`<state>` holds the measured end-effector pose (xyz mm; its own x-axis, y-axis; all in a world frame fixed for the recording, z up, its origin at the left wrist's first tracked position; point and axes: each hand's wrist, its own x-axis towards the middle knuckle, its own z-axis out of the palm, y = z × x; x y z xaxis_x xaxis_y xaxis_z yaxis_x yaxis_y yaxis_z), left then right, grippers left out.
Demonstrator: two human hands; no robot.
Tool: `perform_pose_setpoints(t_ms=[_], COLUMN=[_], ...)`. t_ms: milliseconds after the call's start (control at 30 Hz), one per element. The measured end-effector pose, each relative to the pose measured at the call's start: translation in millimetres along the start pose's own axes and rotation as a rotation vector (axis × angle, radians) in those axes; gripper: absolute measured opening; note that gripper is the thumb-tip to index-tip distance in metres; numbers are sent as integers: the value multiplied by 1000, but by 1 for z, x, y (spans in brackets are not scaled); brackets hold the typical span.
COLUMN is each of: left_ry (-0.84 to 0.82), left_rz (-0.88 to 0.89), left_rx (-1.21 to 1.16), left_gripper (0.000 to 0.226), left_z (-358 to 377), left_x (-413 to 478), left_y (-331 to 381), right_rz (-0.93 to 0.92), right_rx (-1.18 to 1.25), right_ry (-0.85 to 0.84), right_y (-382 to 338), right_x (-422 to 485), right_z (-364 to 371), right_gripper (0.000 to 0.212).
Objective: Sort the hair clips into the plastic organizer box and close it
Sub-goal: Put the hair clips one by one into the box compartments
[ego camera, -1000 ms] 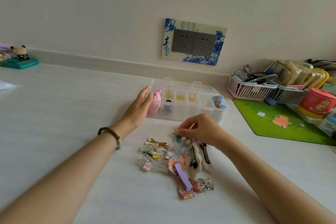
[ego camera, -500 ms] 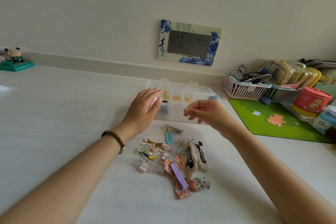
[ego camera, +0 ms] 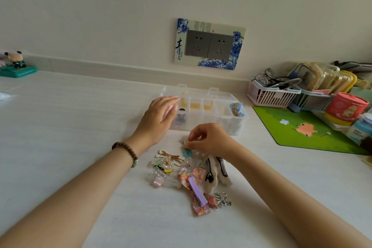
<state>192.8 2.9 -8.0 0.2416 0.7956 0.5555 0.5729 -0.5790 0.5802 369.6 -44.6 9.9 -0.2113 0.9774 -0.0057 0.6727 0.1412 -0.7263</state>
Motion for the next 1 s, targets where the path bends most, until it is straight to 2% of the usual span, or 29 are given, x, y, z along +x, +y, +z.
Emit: perform_pose_setpoints(t_ms=[233,467,633,767,900,1000], left_ry=[11,11,19,9,3,14], left_rz=[5,8,14,14,25,27], left_rx=[5,5,25,41,63,77], left_gripper=[42,44,41,49,60,60], left_z=[0,1,1,2,3,4], left_x=[0,0,0,0,1,2], left_y=[0,0,0,-1,-5,-6], right_rz=[4,6,-24,-86,-128,-112], right_rx=[155,408,563,694,461,300], right_ry=[-6,48,135,218,441,433], right_y=[0,3,6,4,14,25], right_x=[-1,-5,-7,-9,4,18], right_z=[1,-14,-35,-61,-96,-99], right_gripper=[17,18,25,26,27,26])
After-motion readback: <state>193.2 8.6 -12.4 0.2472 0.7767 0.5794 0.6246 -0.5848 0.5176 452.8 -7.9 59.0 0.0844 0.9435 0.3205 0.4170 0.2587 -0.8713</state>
